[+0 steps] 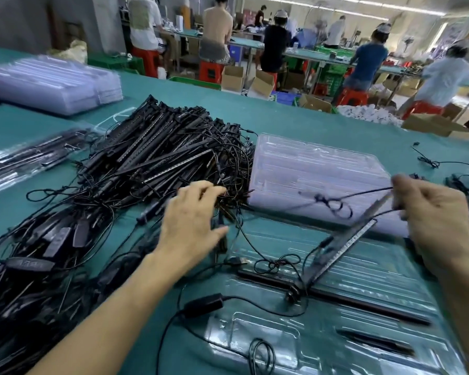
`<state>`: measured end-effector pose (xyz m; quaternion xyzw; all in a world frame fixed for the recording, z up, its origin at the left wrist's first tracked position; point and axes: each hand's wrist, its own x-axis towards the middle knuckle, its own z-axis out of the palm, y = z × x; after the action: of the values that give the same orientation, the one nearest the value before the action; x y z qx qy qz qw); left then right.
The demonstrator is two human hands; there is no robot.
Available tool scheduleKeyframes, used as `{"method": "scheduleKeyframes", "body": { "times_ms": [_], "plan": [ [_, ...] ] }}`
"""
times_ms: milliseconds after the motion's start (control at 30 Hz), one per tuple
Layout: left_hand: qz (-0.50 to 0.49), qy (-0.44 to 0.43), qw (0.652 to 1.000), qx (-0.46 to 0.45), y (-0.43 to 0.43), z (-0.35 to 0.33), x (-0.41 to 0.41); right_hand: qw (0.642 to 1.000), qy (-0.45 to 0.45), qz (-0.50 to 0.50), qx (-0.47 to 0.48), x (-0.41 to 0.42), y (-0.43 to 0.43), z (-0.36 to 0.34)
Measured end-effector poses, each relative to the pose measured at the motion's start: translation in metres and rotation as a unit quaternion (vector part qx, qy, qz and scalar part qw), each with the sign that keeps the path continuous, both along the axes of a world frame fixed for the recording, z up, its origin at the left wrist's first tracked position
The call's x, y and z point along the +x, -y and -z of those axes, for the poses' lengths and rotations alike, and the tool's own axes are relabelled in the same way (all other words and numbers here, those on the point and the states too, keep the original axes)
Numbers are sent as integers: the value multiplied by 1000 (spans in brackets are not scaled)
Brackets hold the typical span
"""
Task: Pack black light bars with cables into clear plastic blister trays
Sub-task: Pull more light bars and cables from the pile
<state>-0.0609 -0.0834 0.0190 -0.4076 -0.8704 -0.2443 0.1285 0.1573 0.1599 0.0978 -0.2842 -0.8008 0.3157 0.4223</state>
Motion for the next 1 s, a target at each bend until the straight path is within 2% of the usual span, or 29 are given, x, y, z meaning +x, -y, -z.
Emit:
{"method": "scheduleKeyframes", "body": {
  "times_ms": [67, 200, 267, 333, 367, 400, 433, 500, 533, 567, 633, 700, 800, 900, 1000],
  "plan": [
    [-44, 4, 999, -17, 10, 5, -5, 999, -3, 47, -5, 1, -15, 6],
    [-29, -105, 994, -16, 28, 14, -4, 990, 16, 142, -7, -13, -41, 14],
    [-47, -125, 991, -29, 37, 12, -8, 986, 58, 159, -6, -22, -44, 12],
    [-73, -134, 988, -38, 37, 5, -15, 968, 184, 167, 25, -34, -40, 7],
    [-86, -132, 986, -53, 36, 3, -19, 943, 274, 178, 61, -43, -31, 4],
    [-100, -119, 985, -73, 34, -1, -22, 918, 346, 167, 97, -50, -18, 1],
    [-111, -106, 984, -90, 32, -4, -23, 907, 381, 123, 128, -57, -4, -2],
    [-118, -90, 983, -112, 28, -9, -22, 934, 315, -77, 147, -76, 38, -7],
    [-116, -83, 982, -125, 27, -12, -20, 935, 270, -188, 129, -88, 65, -7],
    [-110, -74, 982, -137, 25, -15, -18, 917, 264, -278, 112, -101, 92, -5],
    [-96, -36, 984, -148, 23, -25, -14, 871, 308, -362, 124, -124, 131, 4],
    [-73, -9, 989, -128, 25, -37, -11, 874, 302, -361, 124, -137, 146, 8],
    [-44, -30, 995, -86, 31, -50, -6, 895, 241, -368, 79, -136, 140, 4],
    [-4, 44, 998, -42, 38, -50, -3, 895, 229, -359, 130, -130, 130, -4],
    [0, 95, 994, -61, 51, -45, -6, 920, 194, -308, 148, -129, 120, -17]
  ]
}}
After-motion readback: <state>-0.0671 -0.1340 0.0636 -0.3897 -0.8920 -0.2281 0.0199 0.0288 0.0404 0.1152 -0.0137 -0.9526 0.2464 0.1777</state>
